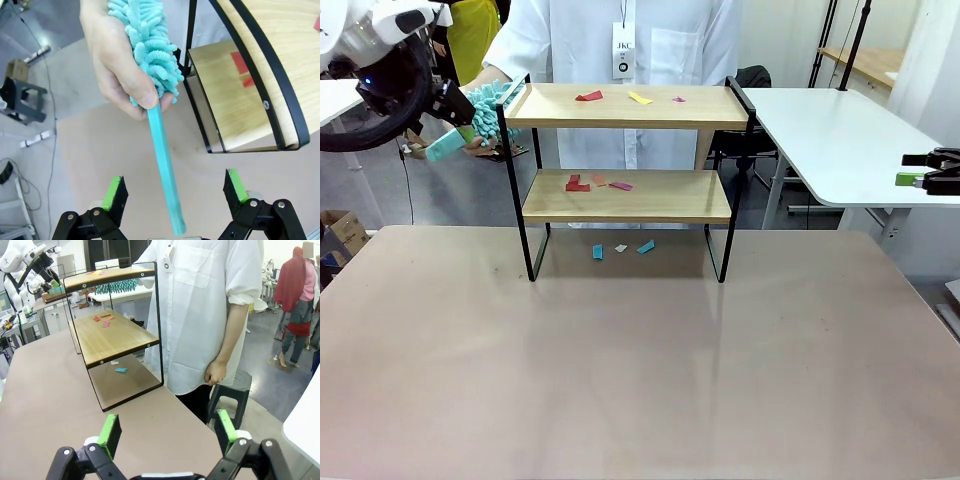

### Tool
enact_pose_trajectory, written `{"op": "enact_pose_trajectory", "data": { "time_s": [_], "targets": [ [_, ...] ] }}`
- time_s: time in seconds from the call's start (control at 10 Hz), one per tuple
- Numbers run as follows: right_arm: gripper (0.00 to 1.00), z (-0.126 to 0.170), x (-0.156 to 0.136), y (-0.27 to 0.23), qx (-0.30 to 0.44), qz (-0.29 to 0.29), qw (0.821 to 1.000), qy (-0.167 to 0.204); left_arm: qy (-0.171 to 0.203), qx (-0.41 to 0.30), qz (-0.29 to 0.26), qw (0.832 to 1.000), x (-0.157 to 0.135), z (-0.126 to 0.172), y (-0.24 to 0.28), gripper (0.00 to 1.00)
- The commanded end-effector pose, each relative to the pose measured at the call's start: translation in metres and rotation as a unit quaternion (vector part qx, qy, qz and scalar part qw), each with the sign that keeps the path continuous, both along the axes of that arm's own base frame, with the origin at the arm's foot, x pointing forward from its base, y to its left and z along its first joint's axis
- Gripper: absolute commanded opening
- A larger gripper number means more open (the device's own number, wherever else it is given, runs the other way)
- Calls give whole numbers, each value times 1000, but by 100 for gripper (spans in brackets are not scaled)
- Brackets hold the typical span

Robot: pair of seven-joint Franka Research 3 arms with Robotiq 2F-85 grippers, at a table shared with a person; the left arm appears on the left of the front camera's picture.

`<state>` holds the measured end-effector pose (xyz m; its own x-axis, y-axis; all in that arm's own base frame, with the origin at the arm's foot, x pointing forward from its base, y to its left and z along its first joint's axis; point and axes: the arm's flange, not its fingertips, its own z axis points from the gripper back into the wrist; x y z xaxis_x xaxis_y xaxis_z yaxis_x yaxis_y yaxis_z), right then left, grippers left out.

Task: Clean the shelf.
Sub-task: Pick up the Duster handed by the human.

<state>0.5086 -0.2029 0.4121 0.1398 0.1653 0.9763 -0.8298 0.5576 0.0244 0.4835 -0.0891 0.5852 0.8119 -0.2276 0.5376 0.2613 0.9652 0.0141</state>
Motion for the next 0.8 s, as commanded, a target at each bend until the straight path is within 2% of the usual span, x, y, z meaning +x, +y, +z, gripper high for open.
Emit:
{"op": "enact_pose_trajectory", "data": {
  "time_s": [0.0, 0.3, 0.4, 0.5, 0.7],
  "targets": [
    [100, 2, 1, 2, 0, -3, 1000, -3, 1, 3, 21, 1000, 0, -7, -4, 100],
    [100, 2, 1, 2, 0, -3, 1000, -3, 6, 12, 24, 1000, 1, -12, -6, 100],
    [100, 2, 1, 2, 0, -3, 1000, -3, 9, 22, 18, 1000, 2, -14, -7, 77],
    [100, 2, 1, 2, 0, -3, 1000, -3, 12, 26, 17, 999, 1, -15, -7, 44],
    [100, 2, 1, 2, 0, -3, 1000, -3, 14, 30, 20, 999, 2, -15, -8, 0]
  ]
}}
